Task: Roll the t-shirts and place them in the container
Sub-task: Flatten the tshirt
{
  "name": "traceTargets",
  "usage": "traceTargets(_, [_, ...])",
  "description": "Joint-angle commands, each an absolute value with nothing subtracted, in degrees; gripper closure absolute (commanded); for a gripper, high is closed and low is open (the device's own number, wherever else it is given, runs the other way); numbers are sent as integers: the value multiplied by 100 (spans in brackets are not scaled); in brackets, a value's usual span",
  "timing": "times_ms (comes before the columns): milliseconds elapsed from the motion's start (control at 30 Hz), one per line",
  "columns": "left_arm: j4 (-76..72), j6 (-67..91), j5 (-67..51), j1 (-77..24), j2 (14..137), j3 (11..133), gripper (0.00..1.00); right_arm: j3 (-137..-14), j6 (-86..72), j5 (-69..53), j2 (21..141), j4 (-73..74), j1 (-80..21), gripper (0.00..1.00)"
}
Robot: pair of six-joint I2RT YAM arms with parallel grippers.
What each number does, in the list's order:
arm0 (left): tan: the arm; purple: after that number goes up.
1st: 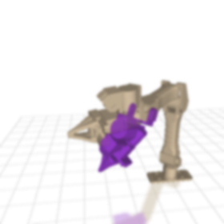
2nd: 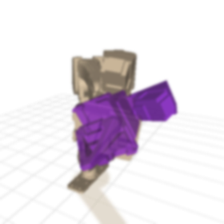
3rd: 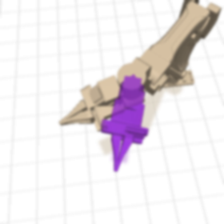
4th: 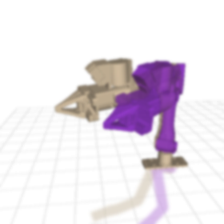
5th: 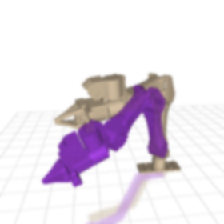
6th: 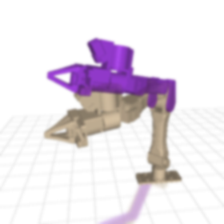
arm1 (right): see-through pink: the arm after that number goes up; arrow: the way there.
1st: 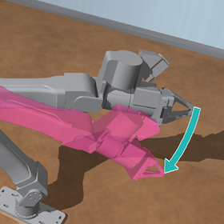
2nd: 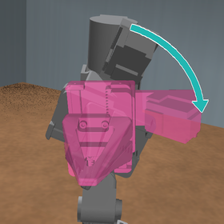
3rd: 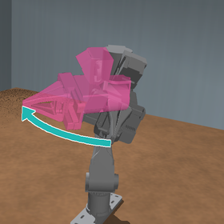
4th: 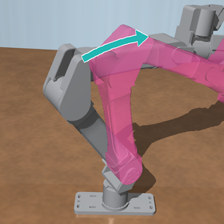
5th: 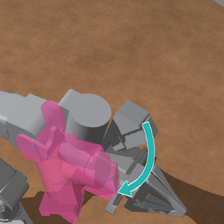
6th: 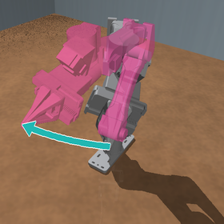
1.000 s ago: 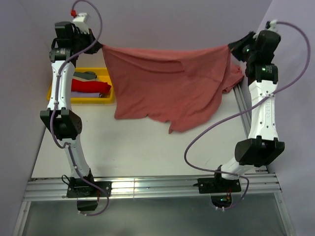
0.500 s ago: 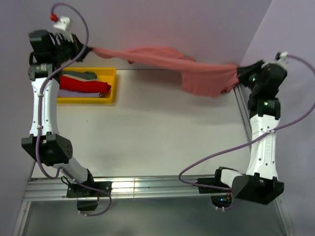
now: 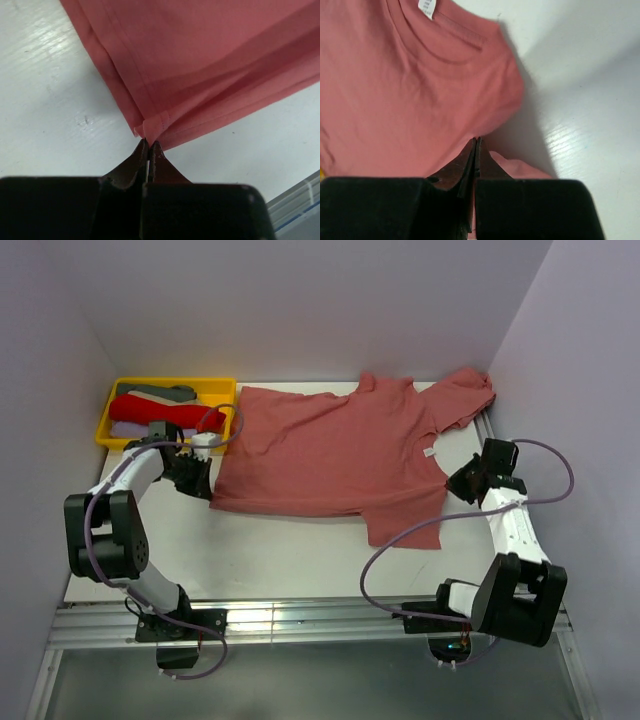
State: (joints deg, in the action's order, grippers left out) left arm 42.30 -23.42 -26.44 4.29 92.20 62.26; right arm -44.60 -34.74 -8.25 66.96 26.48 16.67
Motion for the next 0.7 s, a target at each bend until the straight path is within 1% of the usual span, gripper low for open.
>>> traceTargets(0, [4131, -2786, -2180, 246, 9325, 6205, 100, -4509, -3305, -554, 6969, 2189, 1731, 100])
traceTargets(133, [4087, -2769, -2083, 193, 9509, 6179, 100, -4544, -3278, -457, 7434, 2092, 1731, 100])
traceTargets(333, [4148, -2856, -1960, 176, 9615, 6188, 100, -4386, -3278, -203, 7550, 2144, 1731, 100])
traceTargets(400, [4218, -2926, -2012, 176, 9563, 6179, 100, -4290, -3226, -9, 7375, 2354, 1740, 100])
traceTargets(667, [4456, -3296, -1846, 185, 8895, 5714, 100, -4026, -3120, 413, 5837, 3242, 1819, 100])
